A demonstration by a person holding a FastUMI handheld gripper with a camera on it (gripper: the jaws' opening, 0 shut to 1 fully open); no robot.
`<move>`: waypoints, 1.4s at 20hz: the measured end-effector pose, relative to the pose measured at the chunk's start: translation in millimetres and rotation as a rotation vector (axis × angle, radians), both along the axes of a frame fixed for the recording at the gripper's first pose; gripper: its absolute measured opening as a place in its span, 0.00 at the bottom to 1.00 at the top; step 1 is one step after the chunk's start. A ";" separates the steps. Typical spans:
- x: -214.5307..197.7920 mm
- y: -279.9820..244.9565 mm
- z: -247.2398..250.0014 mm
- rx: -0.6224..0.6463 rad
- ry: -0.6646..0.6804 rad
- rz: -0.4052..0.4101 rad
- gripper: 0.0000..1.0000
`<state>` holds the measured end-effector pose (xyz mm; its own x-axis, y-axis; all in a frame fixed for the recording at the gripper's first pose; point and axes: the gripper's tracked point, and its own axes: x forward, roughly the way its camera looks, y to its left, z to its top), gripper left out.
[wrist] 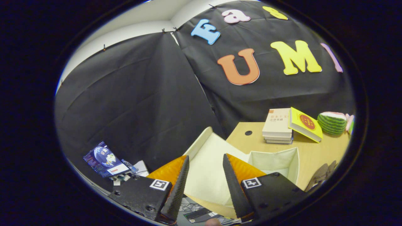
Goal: Open the storage box then place both shoes into the box .Put the left shoe in first, then the right shoe, with the right side of both shoes facing outward in a uniform manner.
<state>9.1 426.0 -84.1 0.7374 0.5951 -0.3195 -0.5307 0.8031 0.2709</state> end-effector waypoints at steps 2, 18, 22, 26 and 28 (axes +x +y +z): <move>5.2 -13.3 2.8 -0.014 -0.016 -0.031 0.79; 14.0 -235.8 1.8 -0.190 -0.083 -0.389 0.93; 5.8 -315.0 -26.1 -0.265 -0.055 -0.489 0.93; -4.5 -362.8 -86.9 -0.314 0.063 -0.535 0.93; -9.7 -373.6 -122.1 -0.322 0.137 -0.541 0.92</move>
